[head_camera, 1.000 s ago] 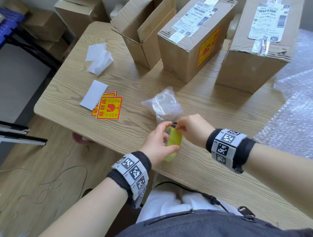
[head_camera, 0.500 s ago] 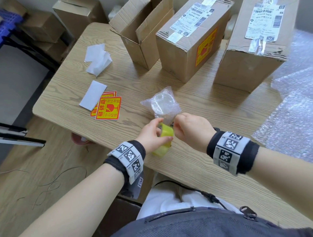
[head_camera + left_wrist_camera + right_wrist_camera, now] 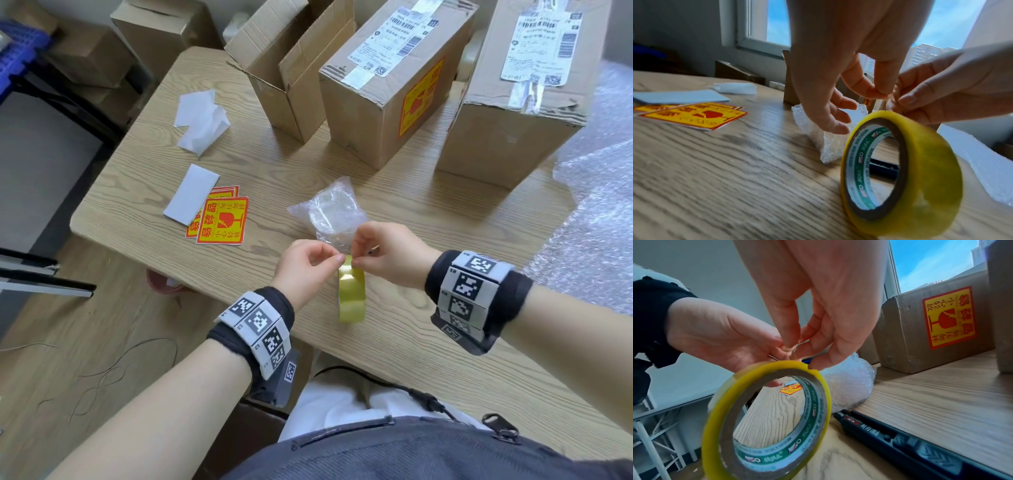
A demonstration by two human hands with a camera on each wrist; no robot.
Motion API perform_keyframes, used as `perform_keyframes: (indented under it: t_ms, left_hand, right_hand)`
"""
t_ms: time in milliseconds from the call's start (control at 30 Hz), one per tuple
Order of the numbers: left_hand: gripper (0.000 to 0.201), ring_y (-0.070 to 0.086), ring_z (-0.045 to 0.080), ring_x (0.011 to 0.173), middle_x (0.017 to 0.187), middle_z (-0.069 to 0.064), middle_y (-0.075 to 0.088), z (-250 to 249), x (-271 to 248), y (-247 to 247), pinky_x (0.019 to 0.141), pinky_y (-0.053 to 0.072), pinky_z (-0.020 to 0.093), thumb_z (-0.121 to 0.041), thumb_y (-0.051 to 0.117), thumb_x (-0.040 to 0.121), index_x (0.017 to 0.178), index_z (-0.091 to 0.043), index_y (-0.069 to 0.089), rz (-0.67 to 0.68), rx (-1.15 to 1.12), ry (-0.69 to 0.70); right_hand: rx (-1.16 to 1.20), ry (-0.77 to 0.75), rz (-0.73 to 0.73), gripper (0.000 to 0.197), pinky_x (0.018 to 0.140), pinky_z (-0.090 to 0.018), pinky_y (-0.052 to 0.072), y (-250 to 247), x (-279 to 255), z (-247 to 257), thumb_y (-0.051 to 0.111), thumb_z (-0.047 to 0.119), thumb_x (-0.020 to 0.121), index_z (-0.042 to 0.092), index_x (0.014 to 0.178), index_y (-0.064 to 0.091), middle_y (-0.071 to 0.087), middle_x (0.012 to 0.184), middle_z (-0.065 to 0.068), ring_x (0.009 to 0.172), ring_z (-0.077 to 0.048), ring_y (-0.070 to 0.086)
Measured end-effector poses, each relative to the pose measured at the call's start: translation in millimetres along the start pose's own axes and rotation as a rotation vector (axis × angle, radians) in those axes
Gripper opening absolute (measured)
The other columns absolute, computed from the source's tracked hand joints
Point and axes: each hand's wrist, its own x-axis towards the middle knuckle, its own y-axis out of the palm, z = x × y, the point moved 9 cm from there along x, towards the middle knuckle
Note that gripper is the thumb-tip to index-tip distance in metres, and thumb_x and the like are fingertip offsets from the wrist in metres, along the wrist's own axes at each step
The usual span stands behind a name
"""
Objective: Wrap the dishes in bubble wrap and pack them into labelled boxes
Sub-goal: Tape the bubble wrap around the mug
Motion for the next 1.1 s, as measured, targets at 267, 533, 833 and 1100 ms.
perform_keyframes:
  t_ms: [267, 533, 833, 1100]
  left_hand:
    - [0.010, 0.054, 0.016, 0.085, 0.086, 0.006, 0.060, 15, 3, 16, 0.090, 0.049, 0.037, -0.015, 0.065, 0.086, 0.077, -0.011, 0.065, 0.128, -0.179, -0.222]
    - [0.014, 0.051, 0.016, 0.085, 0.085, 0.007, 0.053, 18, 9, 21, 0.084, 0.047, 0.032, -0.013, 0.064, 0.084, 0.070, -0.013, 0.063, 0.171, -0.208, -0.266]
    - [0.016, 0.049, 0.005, 0.066, 0.067, -0.007, 0.056, -2, 19, 17, 0.065, 0.042, 0.018, -0.019, 0.069, 0.083, 0.068, -0.018, 0.064, 0.240, -0.048, -0.114]
    - [0.019, 0.063, 0.021, 0.103, 0.107, 0.005, 0.065, -2, 42, -13, 0.095, 0.049, 0.042, -0.031, 0.066, 0.077, 0.092, -0.024, 0.056, 0.052, -0.080, -0.104]
  right_hand:
    - [0.418, 0.221, -0.119, 0.035, 0.062, -0.018, 0.050, -6, -11, -25, 0.080, 0.007, 0.071, 0.022, 0.088, 0.053, 0.073, 0.076, -0.002, 0.066, -0.007, 0.066]
    - [0.420, 0.207, -0.136, 0.022, 0.086, -0.038, 0.055, -1, -14, -27, 0.071, 0.000, 0.078, 0.021, 0.071, 0.068, 0.072, 0.077, -0.001, 0.080, -0.016, 0.069]
    - [0.160, 0.221, -0.223, 0.015, 0.064, -0.016, 0.040, -7, -18, -18, 0.074, 0.014, 0.078, 0.021, 0.069, 0.065, 0.062, 0.069, 0.010, 0.066, -0.004, 0.055]
    - [0.004, 0.157, -0.466, 0.014, 0.090, -0.034, 0.045, -61, -7, -8, 0.071, 0.009, 0.079, 0.017, 0.073, 0.062, 0.045, 0.110, -0.003, 0.098, -0.019, 0.051]
